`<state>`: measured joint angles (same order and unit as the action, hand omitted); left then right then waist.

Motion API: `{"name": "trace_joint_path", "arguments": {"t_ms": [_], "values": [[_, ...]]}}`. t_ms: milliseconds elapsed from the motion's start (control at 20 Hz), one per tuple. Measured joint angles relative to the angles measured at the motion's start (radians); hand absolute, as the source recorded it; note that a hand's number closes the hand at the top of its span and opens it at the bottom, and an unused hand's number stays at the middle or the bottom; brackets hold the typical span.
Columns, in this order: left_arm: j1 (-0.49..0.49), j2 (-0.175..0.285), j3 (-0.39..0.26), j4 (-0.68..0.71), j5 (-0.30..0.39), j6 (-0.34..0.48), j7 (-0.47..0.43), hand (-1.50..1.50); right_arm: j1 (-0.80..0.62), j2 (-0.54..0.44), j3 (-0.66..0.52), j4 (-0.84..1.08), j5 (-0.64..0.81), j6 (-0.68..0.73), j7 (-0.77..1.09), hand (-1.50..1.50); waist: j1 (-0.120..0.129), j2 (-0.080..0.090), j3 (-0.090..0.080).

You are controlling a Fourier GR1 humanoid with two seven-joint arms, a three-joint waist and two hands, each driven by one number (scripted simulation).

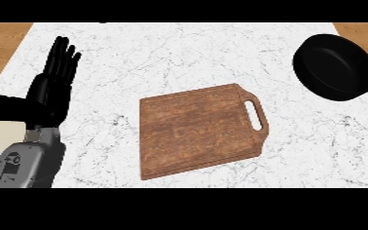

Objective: Pick the eggplant from the cutting board and place it in the pot

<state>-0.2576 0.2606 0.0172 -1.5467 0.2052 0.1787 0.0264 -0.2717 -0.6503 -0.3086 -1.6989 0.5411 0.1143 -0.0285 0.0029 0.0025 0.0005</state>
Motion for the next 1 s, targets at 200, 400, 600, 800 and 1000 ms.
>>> {"name": "trace_joint_path", "arguments": {"t_ms": [200, 400, 600, 800, 1000], "values": [[-0.017, 0.000, 0.011, 0.033, 0.002, -0.022, -0.013, 0.00, -0.083, -0.039, -0.046, 0.252, -0.001, -0.039, -0.138, 1.50, 0.007, 0.002, 0.000], [-0.016, 0.004, 0.022, 0.033, 0.003, -0.038, -0.020, 0.00, -0.169, -0.082, -0.068, 0.505, 0.000, -0.064, -0.295, 1.50, 0.014, 0.003, 0.001], [-0.031, -0.005, 0.020, 0.024, -0.003, -0.035, -0.002, 0.00, -0.279, -0.103, -0.058, 0.749, 0.041, -0.124, -0.423, 1.50, 0.021, 0.005, 0.001], [-0.037, -0.021, 0.011, 0.026, -0.015, -0.033, -0.002, 0.00, -0.379, -0.116, -0.053, 0.967, 0.079, -0.187, -0.522, 1.50, 0.027, 0.007, 0.001], [-0.044, -0.029, 0.011, 0.034, -0.024, -0.030, -0.002, 0.00, -0.440, -0.113, -0.027, 1.133, 0.136, -0.244, -0.579, 1.50, 0.031, 0.010, 0.001]]}}
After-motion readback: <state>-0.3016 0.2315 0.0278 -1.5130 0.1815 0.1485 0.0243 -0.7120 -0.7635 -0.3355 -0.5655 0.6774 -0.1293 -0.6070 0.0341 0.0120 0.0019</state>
